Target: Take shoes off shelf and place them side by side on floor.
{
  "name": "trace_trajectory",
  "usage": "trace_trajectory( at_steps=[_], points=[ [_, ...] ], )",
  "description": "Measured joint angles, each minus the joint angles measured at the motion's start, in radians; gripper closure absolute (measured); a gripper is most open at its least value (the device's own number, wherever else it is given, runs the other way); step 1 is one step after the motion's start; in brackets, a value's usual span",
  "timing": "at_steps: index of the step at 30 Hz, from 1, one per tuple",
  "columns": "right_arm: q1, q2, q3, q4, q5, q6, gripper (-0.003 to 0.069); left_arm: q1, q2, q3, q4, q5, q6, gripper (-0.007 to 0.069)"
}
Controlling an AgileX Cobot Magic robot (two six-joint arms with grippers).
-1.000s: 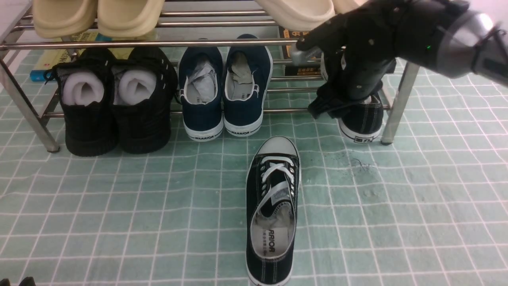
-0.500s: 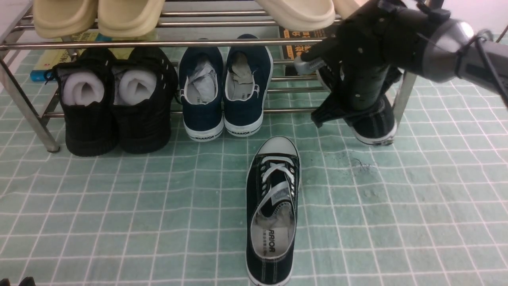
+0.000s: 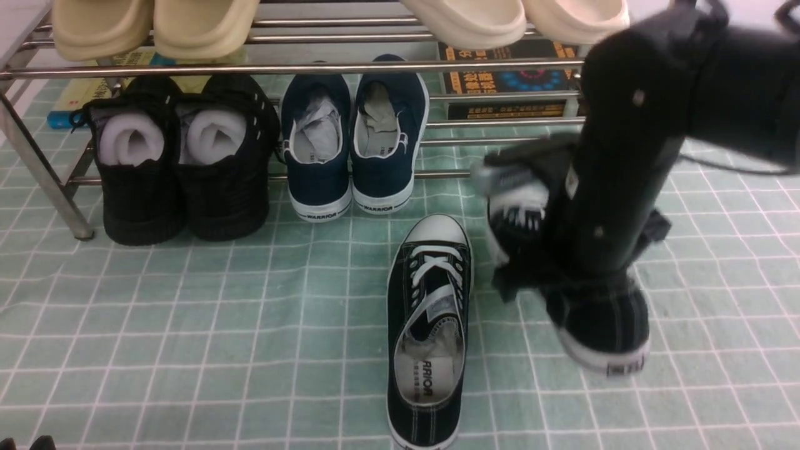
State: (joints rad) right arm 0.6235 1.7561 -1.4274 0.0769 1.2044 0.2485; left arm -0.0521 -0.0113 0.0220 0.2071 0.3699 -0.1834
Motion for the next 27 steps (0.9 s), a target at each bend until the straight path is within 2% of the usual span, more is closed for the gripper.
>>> trace_trajectory(
  at_steps=[3,7,18,24,27],
  points=[
    [0.040,0.010,0.056,0.016,-0.081,0.060,0.0650,0.000,0.000,0.000,0.000,0.000,0.000,0.0383],
    [0.046,0.024,0.063,0.011,-0.162,0.113,0.0648,0.000,0.000,0.000,0.000,0.000,0.000,0.0383],
    [0.046,0.062,0.065,-0.047,-0.243,0.257,0.0641,0.000,0.000,0.000,0.000,0.000,0.000,0.0383],
    [0.046,0.075,0.065,-0.011,-0.272,0.278,0.0576,0.000,0.000,0.000,0.000,0.000,0.000,0.0383],
    [0.046,0.075,0.063,0.026,-0.292,0.281,0.0473,0.000,0.000,0.000,0.000,0.000,0.000,0.0383]
  ],
)
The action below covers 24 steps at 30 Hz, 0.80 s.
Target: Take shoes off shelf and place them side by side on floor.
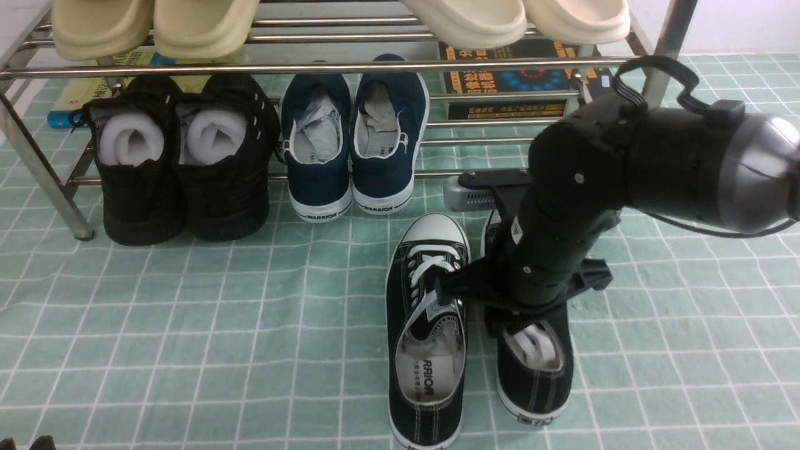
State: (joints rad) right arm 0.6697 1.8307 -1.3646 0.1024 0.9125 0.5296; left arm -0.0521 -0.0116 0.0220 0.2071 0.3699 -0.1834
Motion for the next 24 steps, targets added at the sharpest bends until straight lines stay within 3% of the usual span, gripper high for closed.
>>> trace_trajectory(
  at_steps=[3,7,12,18,24],
  points=[
    [0.000,-0.002,-0.035,0.031,0.032,-0.010,0.0370,0.000,0.000,0.000,0.000,0.000,0.000,0.0383],
    [0.000,-0.017,-0.143,0.040,0.173,-0.136,0.0337,0.000,0.000,0.000,0.000,0.000,0.000,0.0383],
    [0.000,-0.105,-0.268,-0.012,0.298,-0.278,0.0466,0.000,0.000,0.000,0.000,0.000,0.000,0.0383],
    [0.000,-0.304,-0.243,-0.084,0.321,-0.308,0.0662,-0.001,0.000,0.000,0.001,0.000,0.000,0.0383],
    [0.000,-0.565,-0.071,-0.092,0.331,-0.311,0.0673,-0.001,0.000,0.000,0.001,0.000,0.000,0.0383]
  ],
)
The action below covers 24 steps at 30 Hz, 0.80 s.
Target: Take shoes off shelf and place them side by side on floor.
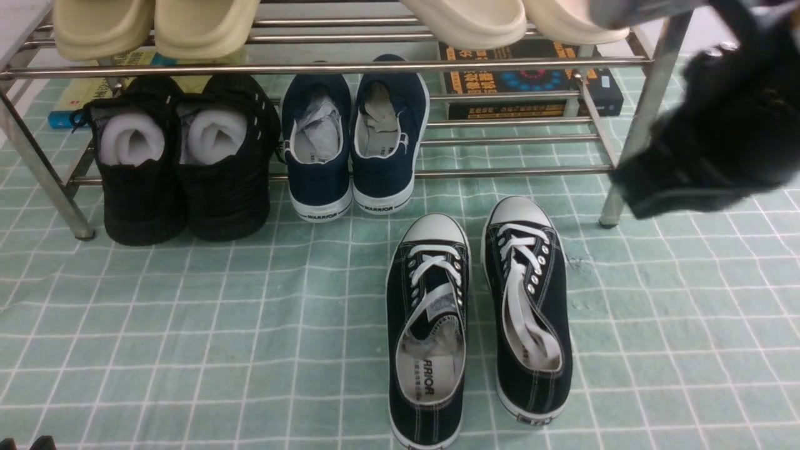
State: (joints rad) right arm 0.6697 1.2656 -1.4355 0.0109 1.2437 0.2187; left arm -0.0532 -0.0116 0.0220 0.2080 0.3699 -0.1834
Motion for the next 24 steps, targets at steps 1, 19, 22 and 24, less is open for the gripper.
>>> trace_trajectory(
  at_steps=[1,19,22,24],
  points=[
    [0.000,-0.043,0.050,-0.003,-0.006,0.000,0.0673,0.000,0.000,0.000,0.000,0.000,0.000,0.0383],
    [0.000,-0.485,0.946,-0.025,-0.947,-0.001,0.0664,0.000,0.000,0.000,0.000,0.000,0.000,0.0383],
    [0.000,-0.485,0.969,-0.023,-0.951,-0.001,0.0661,0.000,0.000,0.000,0.000,0.000,0.000,0.0383],
    [0.000,-0.486,0.970,-0.023,-0.962,0.000,0.0659,0.000,0.000,0.000,0.000,0.000,0.000,0.0383]
  ],
)
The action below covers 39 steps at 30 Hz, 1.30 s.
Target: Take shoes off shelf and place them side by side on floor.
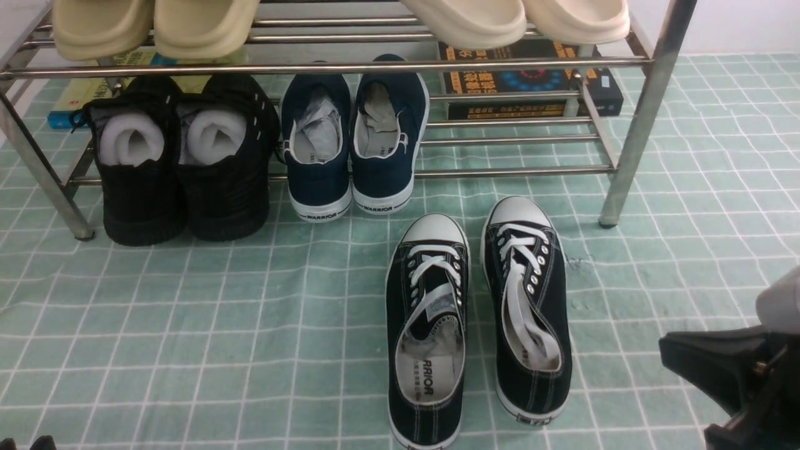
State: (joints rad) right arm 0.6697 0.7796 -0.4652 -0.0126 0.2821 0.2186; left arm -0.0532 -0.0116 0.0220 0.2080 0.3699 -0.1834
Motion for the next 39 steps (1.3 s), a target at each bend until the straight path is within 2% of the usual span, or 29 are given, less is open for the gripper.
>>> trace_trajectory(
  at_steps=[11,14,18,19,21,22,23,30,39],
  points=[
    [0.000,-0.017,0.005,0.034,-0.013,0.000,0.0656,0.000,0.000,0.000,0.000,0.000,0.000,0.0383],
    [-0.035,-0.084,0.033,0.035,-0.008,-0.030,0.0654,0.000,0.000,0.000,0.000,0.000,0.000,0.0383],
    [-0.156,-0.183,0.098,0.034,-0.005,-0.049,0.0651,0.000,0.000,0.000,0.000,0.000,0.000,0.0383],
    [-0.237,-0.271,0.152,0.033,0.004,-0.049,0.0648,0.000,0.000,0.000,0.000,0.000,0.000,0.0383],
    [-0.283,-0.321,0.185,0.031,0.008,-0.052,0.0648,0.000,0.000,0.000,0.000,0.000,0.000,0.0383],
    [-0.359,-0.413,0.247,0.030,0.016,-0.066,0.0648,0.000,0.000,0.000,0.000,0.000,0.000,0.0383],
    [-0.367,-0.424,0.254,0.030,0.016,-0.069,0.0647,0.000,0.000,0.000,0.000,0.000,0.000,0.0383],
    [-0.608,-0.696,0.454,0.055,0.027,-0.171,0.0641,0.000,0.000,0.000,0.000,0.000,0.000,0.0383],
    [-0.701,-0.790,0.480,0.074,0.102,-0.180,0.0630,0.000,0.000,0.000,0.000,0.000,0.000,0.0383]
  ],
)
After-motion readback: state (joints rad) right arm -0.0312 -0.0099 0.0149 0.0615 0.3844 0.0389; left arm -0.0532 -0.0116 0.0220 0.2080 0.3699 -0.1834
